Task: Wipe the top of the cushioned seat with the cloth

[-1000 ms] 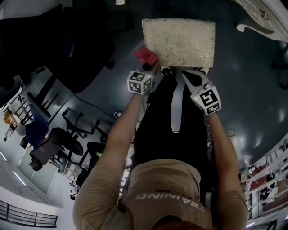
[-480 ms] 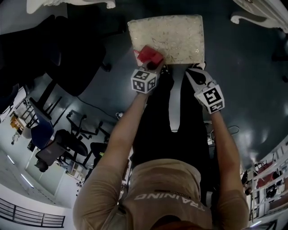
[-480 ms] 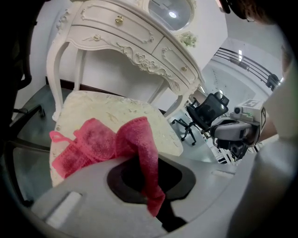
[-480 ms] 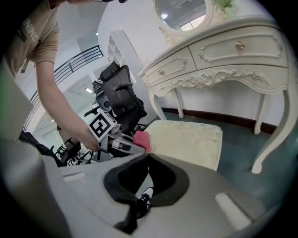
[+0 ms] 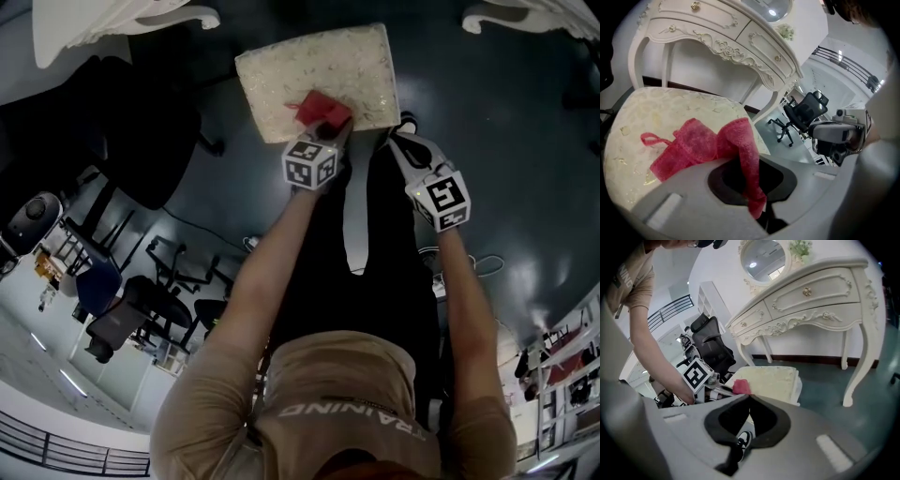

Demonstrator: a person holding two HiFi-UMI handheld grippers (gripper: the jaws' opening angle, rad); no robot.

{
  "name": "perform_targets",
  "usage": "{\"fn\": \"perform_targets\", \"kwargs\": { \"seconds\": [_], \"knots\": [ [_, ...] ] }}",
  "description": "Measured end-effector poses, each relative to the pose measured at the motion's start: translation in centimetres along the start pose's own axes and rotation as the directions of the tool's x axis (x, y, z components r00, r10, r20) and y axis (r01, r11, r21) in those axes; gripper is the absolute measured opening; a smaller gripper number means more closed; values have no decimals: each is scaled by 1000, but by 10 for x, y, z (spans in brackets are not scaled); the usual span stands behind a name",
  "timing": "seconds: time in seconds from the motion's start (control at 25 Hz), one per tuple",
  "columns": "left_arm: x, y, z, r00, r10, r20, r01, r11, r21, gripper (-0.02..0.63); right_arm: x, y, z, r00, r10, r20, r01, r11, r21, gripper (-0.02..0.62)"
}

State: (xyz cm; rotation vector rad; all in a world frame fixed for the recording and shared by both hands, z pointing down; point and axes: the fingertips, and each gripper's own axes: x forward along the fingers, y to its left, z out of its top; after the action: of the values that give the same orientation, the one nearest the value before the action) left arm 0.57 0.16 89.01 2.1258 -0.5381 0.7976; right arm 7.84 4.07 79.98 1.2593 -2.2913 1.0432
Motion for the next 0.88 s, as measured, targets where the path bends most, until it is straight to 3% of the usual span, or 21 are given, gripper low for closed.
{"fn": "perform_targets", "kwargs": {
  "seconds": [0.88],
  "knots": [
    [119, -138, 15, 975, -155, -162, 173, 979, 107, 32, -101, -124, -33, 993, -114, 35, 109, 986, 124, 4]
  ]
}}
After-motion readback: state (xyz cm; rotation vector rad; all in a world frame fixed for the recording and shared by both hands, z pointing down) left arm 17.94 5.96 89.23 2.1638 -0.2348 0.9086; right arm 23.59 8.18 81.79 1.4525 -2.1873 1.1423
